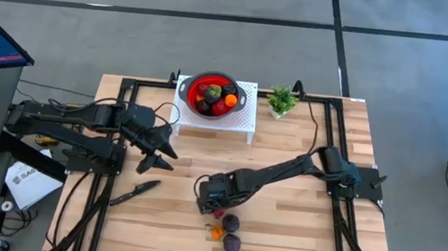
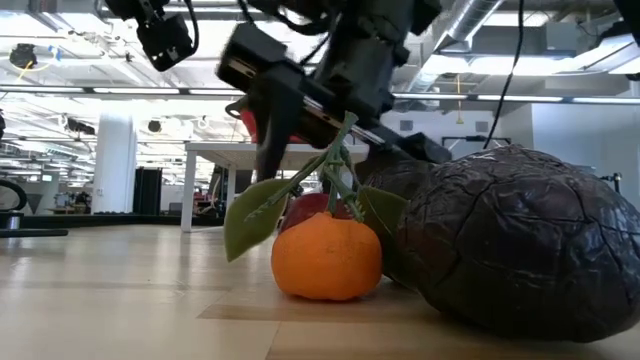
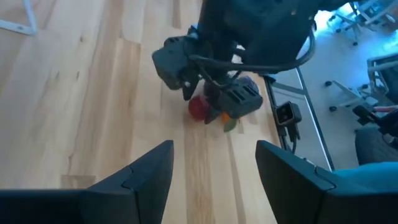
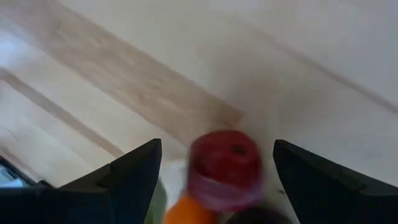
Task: Pick & Place Fruit
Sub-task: Put the red pomegranate into the red strainer bowl on the shelf
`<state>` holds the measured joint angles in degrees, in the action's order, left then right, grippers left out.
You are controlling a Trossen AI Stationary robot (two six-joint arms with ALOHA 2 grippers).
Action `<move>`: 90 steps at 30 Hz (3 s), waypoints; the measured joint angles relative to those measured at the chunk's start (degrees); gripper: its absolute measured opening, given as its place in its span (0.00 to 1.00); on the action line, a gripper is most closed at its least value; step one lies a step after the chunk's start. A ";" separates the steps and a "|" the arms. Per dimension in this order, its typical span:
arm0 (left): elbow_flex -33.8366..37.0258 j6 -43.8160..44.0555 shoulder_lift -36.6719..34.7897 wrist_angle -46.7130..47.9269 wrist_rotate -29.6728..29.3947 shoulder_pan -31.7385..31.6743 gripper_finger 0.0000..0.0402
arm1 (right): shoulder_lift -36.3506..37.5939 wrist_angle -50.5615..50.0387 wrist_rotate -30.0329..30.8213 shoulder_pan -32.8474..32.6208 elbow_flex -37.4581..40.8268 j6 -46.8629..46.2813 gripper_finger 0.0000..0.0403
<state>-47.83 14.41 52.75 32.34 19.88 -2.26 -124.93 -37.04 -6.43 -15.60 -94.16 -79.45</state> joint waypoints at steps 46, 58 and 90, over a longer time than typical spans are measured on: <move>0.00 -54.36 -10.49 -24.34 -27.06 11.73 0.78 | 14.00 35.73 -3.36 16.35 -8.43 22.41 0.46; -0.04 -57.76 -5.29 -28.20 -52.94 13.31 0.86 | 13.89 40.38 -0.56 19.61 -8.34 20.89 0.47; 0.07 -38.96 -4.90 -32.82 -58.88 13.11 0.62 | 14.06 41.77 6.47 18.58 -8.47 23.88 0.48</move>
<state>-47.77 -24.55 47.86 -0.48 -39.00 10.85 -110.87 4.73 0.04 2.98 -102.63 -55.58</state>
